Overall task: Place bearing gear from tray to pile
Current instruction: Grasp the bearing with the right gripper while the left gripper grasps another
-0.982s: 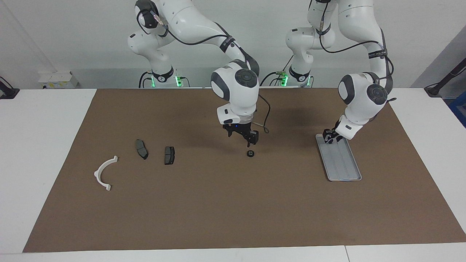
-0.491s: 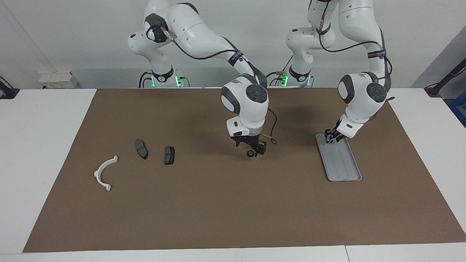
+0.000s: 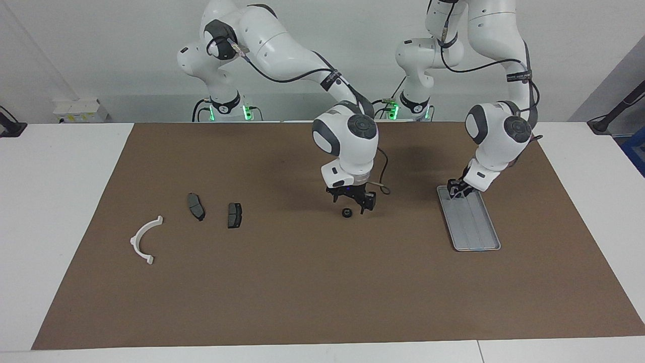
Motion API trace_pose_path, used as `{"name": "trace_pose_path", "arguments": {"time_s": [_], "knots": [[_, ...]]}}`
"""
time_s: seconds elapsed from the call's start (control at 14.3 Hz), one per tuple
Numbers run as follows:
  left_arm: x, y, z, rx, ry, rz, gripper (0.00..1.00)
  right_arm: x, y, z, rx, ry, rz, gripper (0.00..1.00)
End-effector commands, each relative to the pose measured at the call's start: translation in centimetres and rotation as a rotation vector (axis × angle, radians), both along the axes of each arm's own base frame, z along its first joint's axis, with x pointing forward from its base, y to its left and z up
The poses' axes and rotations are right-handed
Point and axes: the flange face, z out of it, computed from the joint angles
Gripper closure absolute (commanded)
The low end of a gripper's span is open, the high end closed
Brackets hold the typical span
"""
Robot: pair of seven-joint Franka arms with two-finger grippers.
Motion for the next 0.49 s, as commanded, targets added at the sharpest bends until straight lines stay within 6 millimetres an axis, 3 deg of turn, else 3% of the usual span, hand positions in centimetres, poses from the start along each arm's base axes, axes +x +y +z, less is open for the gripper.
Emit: {"name": "trace_pose_path", "arguments": {"time_s": [0.0,0.42], "knots": [[-1.1,0.2,0.4,-0.014,-0.014,0.003,0.45,0.3,0.4,-1.1,0.014,-0.018,0.031,0.0],[-1.7,0.2,0.2,-0.015,-0.005,0.004,0.48,0.3,-0.4,-2.8,0.016,-0.021,0.05,0.0]]}}
